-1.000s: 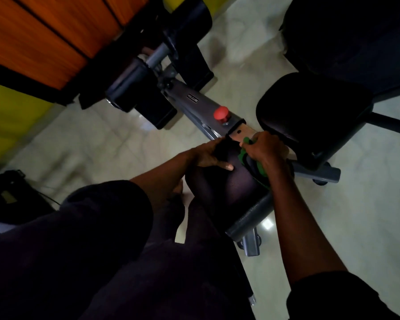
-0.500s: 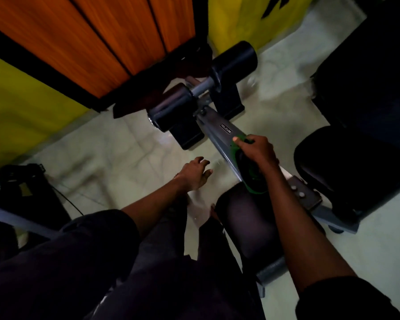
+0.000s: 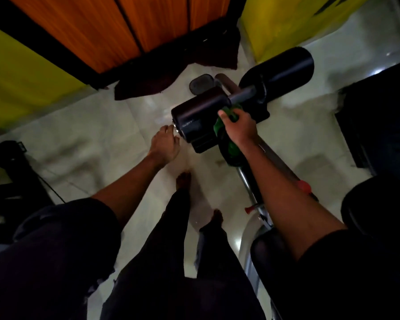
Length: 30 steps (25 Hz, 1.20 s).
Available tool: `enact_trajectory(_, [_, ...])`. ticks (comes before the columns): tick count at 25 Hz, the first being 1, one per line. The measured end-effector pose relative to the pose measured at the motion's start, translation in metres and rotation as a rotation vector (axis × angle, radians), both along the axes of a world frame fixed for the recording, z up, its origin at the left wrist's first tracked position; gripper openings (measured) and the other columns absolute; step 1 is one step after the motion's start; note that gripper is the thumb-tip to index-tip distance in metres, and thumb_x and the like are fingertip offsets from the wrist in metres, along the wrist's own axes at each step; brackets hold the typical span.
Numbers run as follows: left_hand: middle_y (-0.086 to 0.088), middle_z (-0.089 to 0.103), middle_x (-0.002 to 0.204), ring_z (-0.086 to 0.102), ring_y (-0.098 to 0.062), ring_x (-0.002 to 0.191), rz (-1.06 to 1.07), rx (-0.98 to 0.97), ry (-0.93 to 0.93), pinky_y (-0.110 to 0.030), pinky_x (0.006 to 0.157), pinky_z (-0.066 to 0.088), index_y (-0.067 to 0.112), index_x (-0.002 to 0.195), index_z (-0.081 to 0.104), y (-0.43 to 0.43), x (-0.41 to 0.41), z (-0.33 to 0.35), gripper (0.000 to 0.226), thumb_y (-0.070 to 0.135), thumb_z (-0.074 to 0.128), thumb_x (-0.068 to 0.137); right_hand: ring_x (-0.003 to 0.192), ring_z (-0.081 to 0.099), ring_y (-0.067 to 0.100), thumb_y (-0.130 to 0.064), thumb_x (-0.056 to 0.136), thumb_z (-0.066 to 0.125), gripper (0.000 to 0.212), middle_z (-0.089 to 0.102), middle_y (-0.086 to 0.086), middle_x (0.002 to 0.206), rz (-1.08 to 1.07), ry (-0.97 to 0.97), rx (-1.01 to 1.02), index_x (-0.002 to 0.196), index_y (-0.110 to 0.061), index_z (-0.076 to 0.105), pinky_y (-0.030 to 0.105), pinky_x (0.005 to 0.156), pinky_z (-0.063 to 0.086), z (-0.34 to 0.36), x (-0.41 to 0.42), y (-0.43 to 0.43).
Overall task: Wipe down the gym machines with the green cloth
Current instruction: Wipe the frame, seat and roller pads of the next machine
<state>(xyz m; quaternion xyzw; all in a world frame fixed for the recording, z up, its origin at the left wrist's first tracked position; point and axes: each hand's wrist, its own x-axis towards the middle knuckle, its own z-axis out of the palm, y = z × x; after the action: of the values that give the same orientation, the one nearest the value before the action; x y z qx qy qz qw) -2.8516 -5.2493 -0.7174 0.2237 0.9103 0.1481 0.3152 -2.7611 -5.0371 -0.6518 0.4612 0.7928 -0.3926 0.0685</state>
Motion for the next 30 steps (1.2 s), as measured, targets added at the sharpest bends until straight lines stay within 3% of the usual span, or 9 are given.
enact_trajectory(4, [-0.023,0.031,0.154,0.037,-0.039,0.139,0.115,0.094,-0.134,-0.044,0.113,0.031,0.008,0.155,0.025,-0.008,-0.032,-0.035,0.057,0.032,0.041,0.105,0.108,0.060,0.041,-0.064,0.093,0.048,0.054,0.059,0.018,0.122,0.246,0.039,0.179,0.116,-0.018,0.065,0.045,0.087,0.053,-0.041,-0.062,0.017])
enact_trajectory(9, [-0.012,0.030,0.160,0.029,-0.025,0.147,0.334,0.300,-0.268,-0.028,0.117,0.024,0.016,0.158,0.020,0.014,-0.037,-0.068,0.060,0.042,0.033,0.105,0.136,0.039,0.044,-0.059,0.092,0.054,0.072,0.032,0.026,0.151,0.472,0.007,0.259,0.152,-0.024,0.038,0.052,0.109,0.038,-0.092,-0.064,0.019])
enact_trajectory(12, [-0.005,0.027,0.161,0.027,-0.016,0.147,0.494,0.411,-0.293,-0.019,0.112,0.020,0.016,0.158,0.019,0.029,-0.032,-0.086,0.058,0.040,0.033,0.107,0.139,0.038,0.040,-0.056,0.093,0.055,0.061,0.039,0.023,0.150,0.470,0.069,0.402,0.145,-0.025,0.049,0.053,0.113,0.032,-0.107,-0.058,0.019])
enact_trajectory(17, [-0.002,0.022,0.163,0.021,-0.011,0.149,0.568,0.568,-0.280,-0.037,0.124,0.020,0.019,0.158,0.016,0.032,-0.024,-0.115,0.068,0.055,0.024,0.100,0.111,0.057,0.036,-0.046,0.094,0.052,0.039,0.061,0.015,0.118,0.356,0.069,0.585,0.125,-0.025,0.064,0.046,0.097,0.046,-0.116,-0.079,0.003])
enact_trajectory(19, [-0.003,0.026,0.162,0.026,-0.012,0.148,0.583,0.575,-0.312,-0.039,0.122,0.023,0.019,0.158,0.018,0.033,-0.027,-0.119,0.070,0.058,0.023,0.099,0.114,0.057,0.037,-0.046,0.095,0.050,0.039,0.060,0.017,0.121,0.470,0.067,0.576,0.125,-0.024,0.062,0.045,0.099,0.043,-0.114,-0.090,-0.012])
enact_trajectory(22, [-0.002,0.036,0.157,0.036,-0.014,0.143,0.621,0.612,-0.402,-0.045,0.119,0.030,0.024,0.155,0.024,0.032,-0.034,-0.124,0.077,0.072,0.026,0.095,0.135,0.042,0.038,-0.039,0.093,0.053,0.051,0.043,0.021,0.146,0.673,0.141,0.362,0.142,-0.024,0.047,0.048,0.114,0.034,-0.102,-0.088,-0.004])
enact_trajectory(25, [-0.001,0.035,0.157,0.035,-0.013,0.144,0.651,0.632,-0.438,-0.046,0.120,0.028,0.025,0.154,0.026,0.029,-0.037,-0.127,0.079,0.074,0.027,0.092,0.135,0.043,0.036,-0.037,0.088,0.067,0.065,0.035,0.020,0.150,0.490,0.294,0.259,0.144,-0.016,0.043,0.051,0.111,0.040,-0.098,-0.069,0.024])
enact_trajectory(27, [-0.001,0.034,0.158,0.033,-0.010,0.144,0.650,0.675,-0.447,-0.043,0.121,0.026,0.025,0.154,0.028,0.027,-0.038,-0.125,0.069,0.064,0.026,0.097,0.134,0.045,0.035,-0.047,0.090,0.065,0.060,0.044,0.019,0.144,0.447,0.280,0.311,0.140,-0.016,0.051,0.054,0.109,0.040,-0.105,-0.060,0.016])
enact_trajectory(30, [-0.002,0.038,0.155,0.037,-0.008,0.142,0.641,0.700,-0.463,-0.034,0.120,0.030,0.023,0.152,0.032,0.026,-0.039,-0.129,0.060,0.053,0.022,0.101,0.141,0.038,0.033,-0.052,0.091,0.059,0.050,0.051,0.016,0.144,0.485,0.144,0.499,0.133,-0.024,0.060,0.049,0.116,0.027,-0.119,-0.062,-0.025])
